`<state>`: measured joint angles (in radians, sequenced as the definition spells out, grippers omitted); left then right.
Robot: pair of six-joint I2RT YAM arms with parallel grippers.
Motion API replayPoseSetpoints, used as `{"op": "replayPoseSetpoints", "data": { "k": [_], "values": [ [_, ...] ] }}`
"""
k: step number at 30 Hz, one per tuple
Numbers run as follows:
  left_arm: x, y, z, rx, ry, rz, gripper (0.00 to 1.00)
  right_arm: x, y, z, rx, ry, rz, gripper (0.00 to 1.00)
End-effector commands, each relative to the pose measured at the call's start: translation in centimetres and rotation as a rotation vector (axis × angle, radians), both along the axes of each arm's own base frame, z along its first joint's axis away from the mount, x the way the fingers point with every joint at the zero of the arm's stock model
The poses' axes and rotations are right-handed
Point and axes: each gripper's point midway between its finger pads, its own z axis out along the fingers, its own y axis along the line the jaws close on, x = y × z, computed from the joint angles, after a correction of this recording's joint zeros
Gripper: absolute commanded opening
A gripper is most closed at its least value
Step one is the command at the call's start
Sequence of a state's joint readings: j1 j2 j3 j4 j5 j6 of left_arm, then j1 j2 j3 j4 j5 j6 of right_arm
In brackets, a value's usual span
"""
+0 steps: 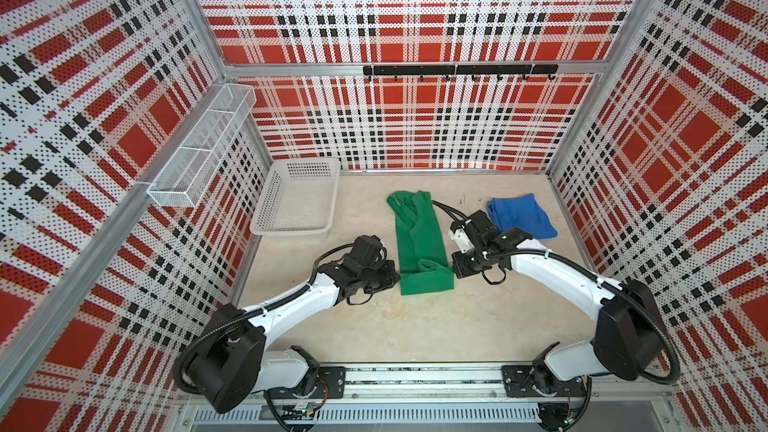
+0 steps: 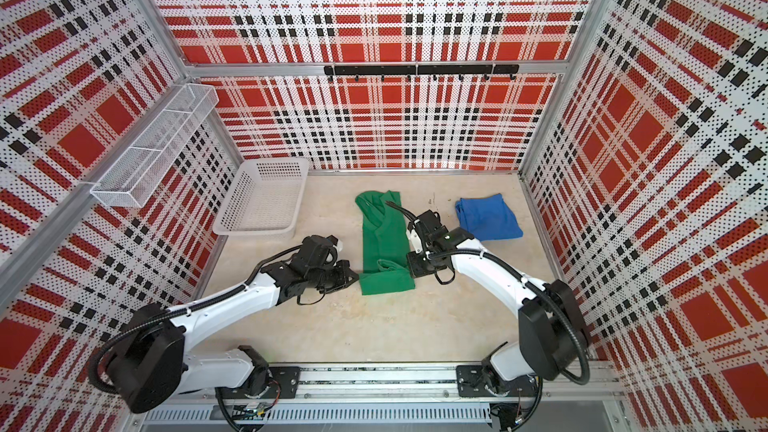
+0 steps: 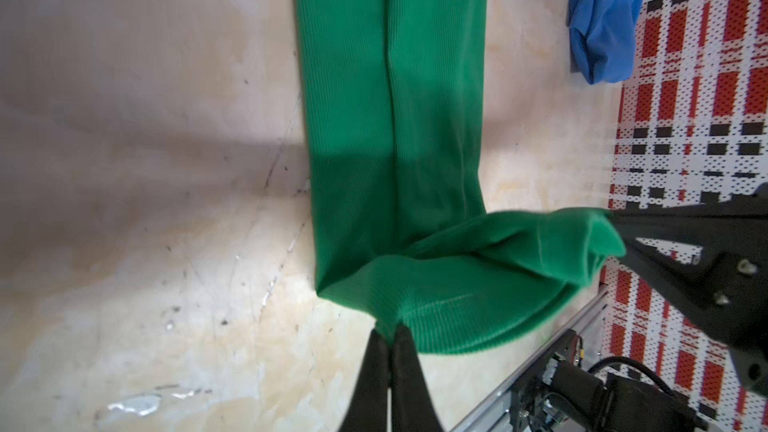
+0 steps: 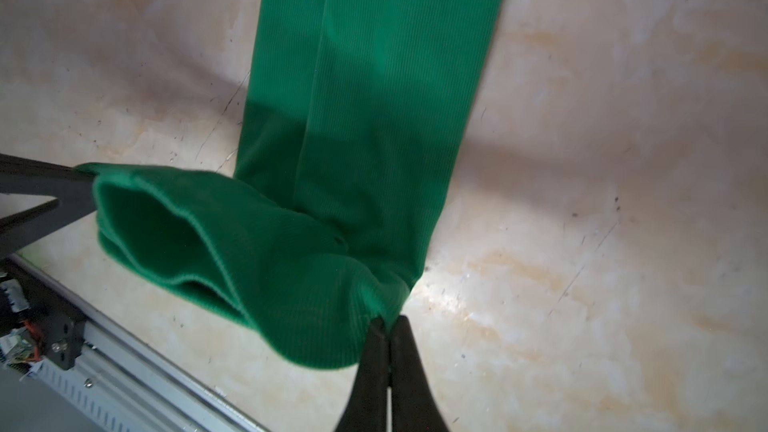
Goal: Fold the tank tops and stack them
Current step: 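Lift the near end and fold it away from the robot with both grippers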
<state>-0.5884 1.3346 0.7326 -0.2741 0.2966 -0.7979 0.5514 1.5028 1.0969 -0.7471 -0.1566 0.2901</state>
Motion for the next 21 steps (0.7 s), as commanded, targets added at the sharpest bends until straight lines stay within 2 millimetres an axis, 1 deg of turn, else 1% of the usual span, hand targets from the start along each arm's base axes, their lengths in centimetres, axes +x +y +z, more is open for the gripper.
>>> {"op": "replayPoseSetpoints", "data": {
  "k": [1, 4, 7, 10, 13, 17, 20, 21],
  "values": [
    [1.8, 0.7, -0.1, 0.06, -0.049, -0.058, 0.0, 3.8, 0.2, 0.6, -0.054, -0.119, 0.086, 0.0],
    [3.9, 0.9, -0.1, 0.095, -0.077, -0.073, 0.0, 6.7, 0.8, 0.9, -0.081, -0.169, 0.135, 0.0],
    [5.9, 0.6, 0.4, 0.114, -0.11, -0.081, 0.0, 9.1, 1.2, 1.1, -0.095, -0.183, 0.156, 0.0],
    [7.6, 0.4, 1.0, 0.124, -0.137, -0.084, 0.0, 10.5, 2.1, 1.3, -0.085, -0.201, 0.197, 0.0],
    [9.1, 0.6, 0.9, 0.137, -0.152, -0.081, 0.0, 11.5, 2.5, 0.8, -0.093, -0.195, 0.217, 0.0],
    [11.0, 0.6, 0.3, 0.149, -0.161, -0.081, 0.0, 12.8, 2.0, -0.2, -0.095, -0.178, 0.198, 0.0],
    [12.7, 0.5, -0.2, 0.146, -0.172, -0.064, 0.0, 14.2, 1.1, -1.4, -0.085, -0.159, 0.15, 0.0],
    [13.4, 0.5, -0.4, 0.14, -0.179, -0.058, 0.0, 14.8, 0.8, -1.7, -0.082, -0.156, 0.14, 0.05]
  ]
}}
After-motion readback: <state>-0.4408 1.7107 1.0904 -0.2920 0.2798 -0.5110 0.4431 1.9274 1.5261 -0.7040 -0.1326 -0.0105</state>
